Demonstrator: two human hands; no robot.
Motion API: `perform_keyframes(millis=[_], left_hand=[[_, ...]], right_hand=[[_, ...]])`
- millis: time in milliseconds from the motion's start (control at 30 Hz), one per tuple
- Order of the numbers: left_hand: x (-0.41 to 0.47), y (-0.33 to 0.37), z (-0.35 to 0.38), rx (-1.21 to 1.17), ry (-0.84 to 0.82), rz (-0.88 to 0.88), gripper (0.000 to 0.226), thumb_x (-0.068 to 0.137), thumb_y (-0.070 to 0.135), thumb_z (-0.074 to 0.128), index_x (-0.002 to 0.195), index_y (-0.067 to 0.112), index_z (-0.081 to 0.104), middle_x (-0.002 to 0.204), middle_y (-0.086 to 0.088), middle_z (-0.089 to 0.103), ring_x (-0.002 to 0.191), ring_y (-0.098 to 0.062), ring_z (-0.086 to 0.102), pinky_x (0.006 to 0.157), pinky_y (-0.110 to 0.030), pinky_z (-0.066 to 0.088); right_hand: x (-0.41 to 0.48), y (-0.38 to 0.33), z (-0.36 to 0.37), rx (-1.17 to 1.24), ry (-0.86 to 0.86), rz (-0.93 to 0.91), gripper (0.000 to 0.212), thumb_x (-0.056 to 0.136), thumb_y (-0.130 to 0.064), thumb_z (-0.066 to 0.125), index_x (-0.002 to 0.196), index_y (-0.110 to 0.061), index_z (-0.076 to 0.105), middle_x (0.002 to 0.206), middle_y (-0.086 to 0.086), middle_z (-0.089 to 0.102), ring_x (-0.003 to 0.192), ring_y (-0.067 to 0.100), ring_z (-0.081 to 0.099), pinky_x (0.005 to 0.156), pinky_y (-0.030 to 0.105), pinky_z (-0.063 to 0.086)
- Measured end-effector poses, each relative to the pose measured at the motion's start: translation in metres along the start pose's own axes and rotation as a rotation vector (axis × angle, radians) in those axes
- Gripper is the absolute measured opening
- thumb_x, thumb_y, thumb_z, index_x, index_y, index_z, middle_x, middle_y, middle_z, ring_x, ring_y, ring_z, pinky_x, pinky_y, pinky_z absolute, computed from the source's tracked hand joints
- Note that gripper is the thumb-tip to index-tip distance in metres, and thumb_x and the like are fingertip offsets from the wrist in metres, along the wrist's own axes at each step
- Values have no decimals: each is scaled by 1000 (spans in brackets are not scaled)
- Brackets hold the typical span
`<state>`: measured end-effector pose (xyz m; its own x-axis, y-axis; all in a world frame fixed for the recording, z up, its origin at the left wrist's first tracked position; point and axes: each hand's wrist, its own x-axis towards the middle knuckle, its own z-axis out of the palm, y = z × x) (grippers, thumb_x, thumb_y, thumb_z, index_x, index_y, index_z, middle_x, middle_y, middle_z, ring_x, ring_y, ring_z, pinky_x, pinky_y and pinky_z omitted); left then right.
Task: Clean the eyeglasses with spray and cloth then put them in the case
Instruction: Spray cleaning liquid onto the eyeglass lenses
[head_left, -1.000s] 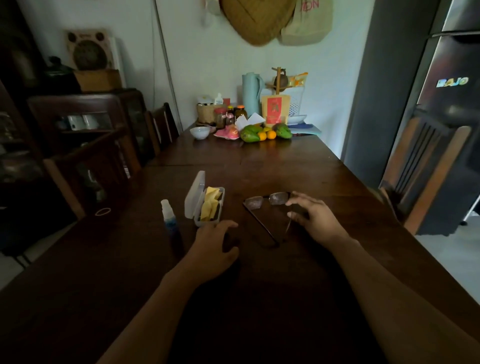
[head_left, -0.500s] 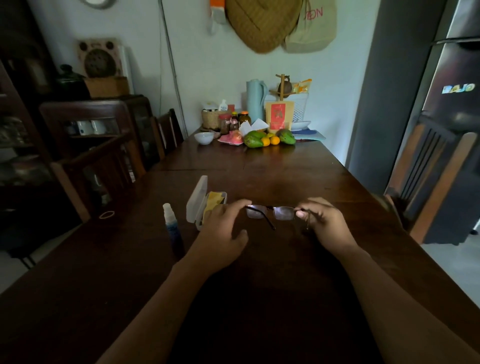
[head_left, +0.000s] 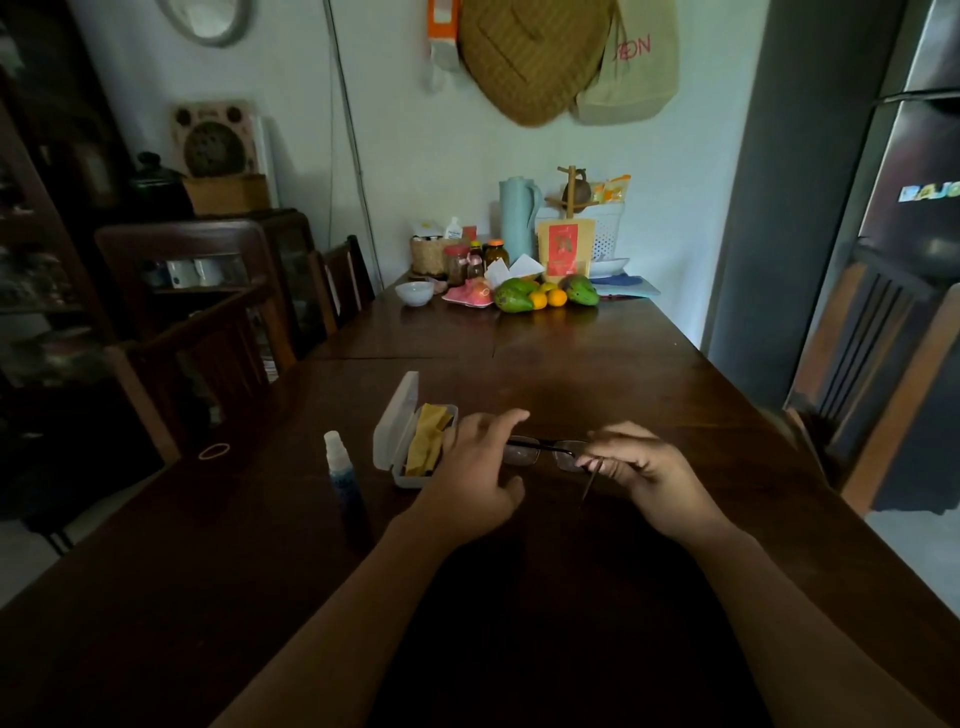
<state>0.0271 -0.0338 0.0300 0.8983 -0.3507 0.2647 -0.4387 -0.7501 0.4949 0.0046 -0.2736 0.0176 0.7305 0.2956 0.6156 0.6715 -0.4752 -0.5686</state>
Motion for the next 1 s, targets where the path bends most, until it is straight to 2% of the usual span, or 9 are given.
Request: perform_keyframes(millis=[67,167,267,333,533,667,833,900,1000], left_hand=[[6,-2,1,60,-17,-5,66,88,32,62,141,50,27,152,0,23,141,-27,18,108,-45,30],[5,-10,4,104,8,21,39,91,35,59,127,45,47,143,-2,32,134,-27,25,102,-39,29],[-3,-17,3,106,71,69,20,92,35,58,110,42,54,130,1,40,119,-17,27,93,-34,25],[-8,-20,2,131,62,99,15,92,34,59,107,37,58,128,0,42,112,-12,22,91,-33,24],[-25,-20,-11,180,23,236,14,93,34,59,104,35,68,124,4,48,110,-9,24,87,-28,19],[-35,-26,-25,243,-79,195,20,96,28,55,103,39,70,138,4,42,129,-19,23,96,-31,17],[-46,-28,-36,232,-144,142,26,95,18,55,106,37,70,137,7,41,127,-15,21,91,-29,16],[-53,-28,-41,235,-157,131,34,92,15,57,112,41,66,136,8,41,129,-17,23,95,-31,17],[-69,-27,-55,191,-92,136,34,92,27,59,115,51,59,135,16,42,129,-11,26,101,-32,25]], right_hand=[[0,-3,0,8,-29,-2,39,83,20,59,102,-8,78,107,10,65,108,16,61,97,30,50],[-2,-1,0,1,-34,-18,61,73,36,49,102,-9,78,103,10,64,104,16,61,93,29,50],[-2,1,1,11,11,-18,52,74,34,56,100,-6,78,106,11,66,115,16,62,99,40,52],[-1,2,3,-2,36,-26,47,74,32,59,96,-5,78,106,10,67,116,16,63,95,45,54],[0,-2,5,-56,156,-93,37,75,27,65,88,-5,78,101,10,69,103,17,69,89,37,55],[0,-11,5,-72,213,-118,30,74,21,72,84,-6,79,96,7,71,95,12,68,85,25,55],[2,-19,6,-62,225,-131,31,71,25,70,81,-4,78,92,8,71,90,11,68,82,22,54],[3,-22,6,-67,226,-138,30,71,24,71,79,-3,78,91,8,71,89,10,68,81,21,53],[4,-26,4,-71,228,-148,28,71,22,73,79,-4,78,90,7,71,88,8,68,81,20,53]])
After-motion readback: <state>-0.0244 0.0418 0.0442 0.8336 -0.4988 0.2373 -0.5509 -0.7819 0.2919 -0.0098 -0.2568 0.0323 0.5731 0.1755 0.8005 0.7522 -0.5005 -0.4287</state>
